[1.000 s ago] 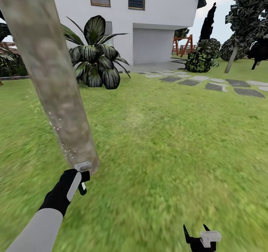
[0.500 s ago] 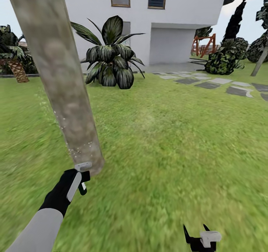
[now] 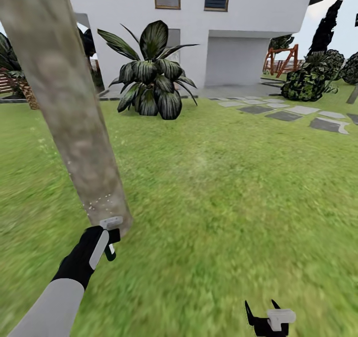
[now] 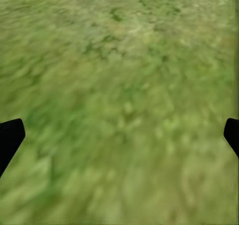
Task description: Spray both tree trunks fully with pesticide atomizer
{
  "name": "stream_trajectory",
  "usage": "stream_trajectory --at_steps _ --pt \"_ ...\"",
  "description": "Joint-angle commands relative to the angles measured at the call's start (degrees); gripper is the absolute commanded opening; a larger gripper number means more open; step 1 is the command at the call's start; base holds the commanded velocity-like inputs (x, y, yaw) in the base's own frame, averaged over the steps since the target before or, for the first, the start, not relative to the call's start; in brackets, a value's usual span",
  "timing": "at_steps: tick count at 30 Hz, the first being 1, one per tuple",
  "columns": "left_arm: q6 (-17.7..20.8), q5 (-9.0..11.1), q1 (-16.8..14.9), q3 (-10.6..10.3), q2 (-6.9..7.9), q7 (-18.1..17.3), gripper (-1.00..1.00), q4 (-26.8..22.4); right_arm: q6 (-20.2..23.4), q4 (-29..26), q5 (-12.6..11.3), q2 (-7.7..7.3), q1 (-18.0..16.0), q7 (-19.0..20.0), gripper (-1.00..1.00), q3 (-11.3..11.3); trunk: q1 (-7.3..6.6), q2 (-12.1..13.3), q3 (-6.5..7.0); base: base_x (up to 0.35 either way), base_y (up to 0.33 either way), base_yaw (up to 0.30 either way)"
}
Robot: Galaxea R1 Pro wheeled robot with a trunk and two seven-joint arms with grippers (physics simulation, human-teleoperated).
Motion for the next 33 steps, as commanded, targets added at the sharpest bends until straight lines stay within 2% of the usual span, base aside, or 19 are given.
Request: stream_trajectory --at_steps 1,14,33 --pt "0.0 0.0 0.0 0.0 0.00 0.0 -1.00 0.0 0.0 0.0 0.0 0.00 0.0 0.0 1.00 0.0 0.00 0.0 0.00 0.142 -0.263 0.040" --pt "0.0 0.0 0.0 0.0 0.00 0.0 -1.00 0.0 0.0 0.0 0.0 0.00 0.0 0.0 1.00 0.0 0.00 0.0 0.00 0.131 -0.263 0.254" --pt "-0.1 -0.1 0.0 0.0 -0.01 0.1 -1.00 0.0 0.0 0.0 0.0 0.00 0.0 0.0 1.00 0.0 0.00 0.0 0.00 -0.027 -0.271 0.277"
